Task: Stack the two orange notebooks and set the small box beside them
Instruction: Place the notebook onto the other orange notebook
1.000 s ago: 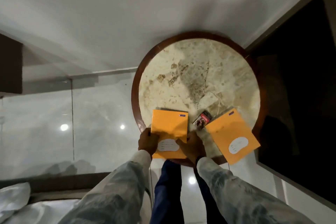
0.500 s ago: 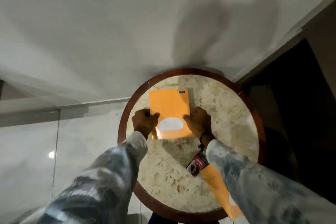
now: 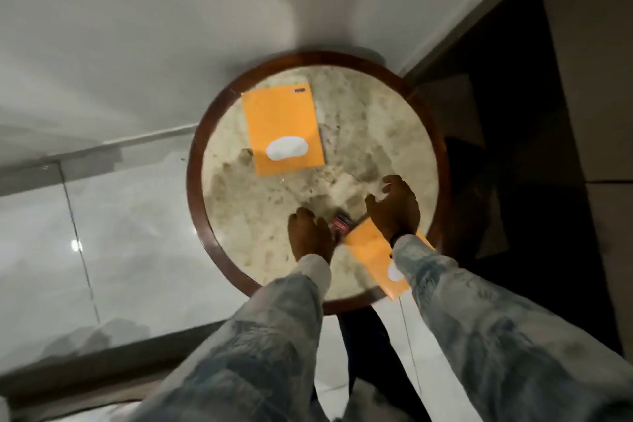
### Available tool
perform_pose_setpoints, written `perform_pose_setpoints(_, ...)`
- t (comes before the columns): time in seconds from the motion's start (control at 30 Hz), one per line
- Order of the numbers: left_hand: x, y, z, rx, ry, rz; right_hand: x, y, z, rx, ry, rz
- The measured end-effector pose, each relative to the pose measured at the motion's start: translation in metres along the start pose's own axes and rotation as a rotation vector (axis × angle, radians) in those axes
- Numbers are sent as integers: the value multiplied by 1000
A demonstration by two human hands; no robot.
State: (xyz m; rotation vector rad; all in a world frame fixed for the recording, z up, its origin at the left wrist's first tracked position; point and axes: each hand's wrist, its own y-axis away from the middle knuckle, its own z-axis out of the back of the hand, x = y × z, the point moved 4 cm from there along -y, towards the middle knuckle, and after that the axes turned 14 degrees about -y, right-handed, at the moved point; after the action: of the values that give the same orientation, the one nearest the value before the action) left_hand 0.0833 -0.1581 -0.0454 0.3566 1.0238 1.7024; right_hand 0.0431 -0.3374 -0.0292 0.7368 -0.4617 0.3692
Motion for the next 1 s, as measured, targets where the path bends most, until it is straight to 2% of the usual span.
perform_pose_setpoints(0.07,4,34,-39,103,33,71,-36,12,23,-13,125,3)
perform_pose_setpoints(0.17,6,69,-95,214,-25,129,-95,19,45,52,243,-98)
perform_pose_setpoints(0.3,2,82,-136,188,17,254,-148,22,48,184,276,-81)
perform_pose_setpoints(0.37,-1,81,-145,151,103,282,-164,22,52,179,250,-82)
perform_pose_setpoints(0.43,-5,80,-149,159,164,246,-178,23,58,177,183,-171)
perform_pose_setpoints(0.57,-32,84,-146,199,246,107,-201,21,78,157,-134,-359)
perform_pose_setpoints(0.67,-58,67,-124,282,307,-46,-184,8,87,114,-318,-314)
perform_pose_setpoints(0.73,-69,45,-97,276,325,-123,-154,-5,83,109,-381,-249)
perform_pose_setpoints(0.83,-75,5,-38,147,328,-168,-93,-31,56,139,-394,-117)
perform_pose_setpoints(1.0,-69,-76,61,-178,181,-157,13,-68,-13,124,-366,56)
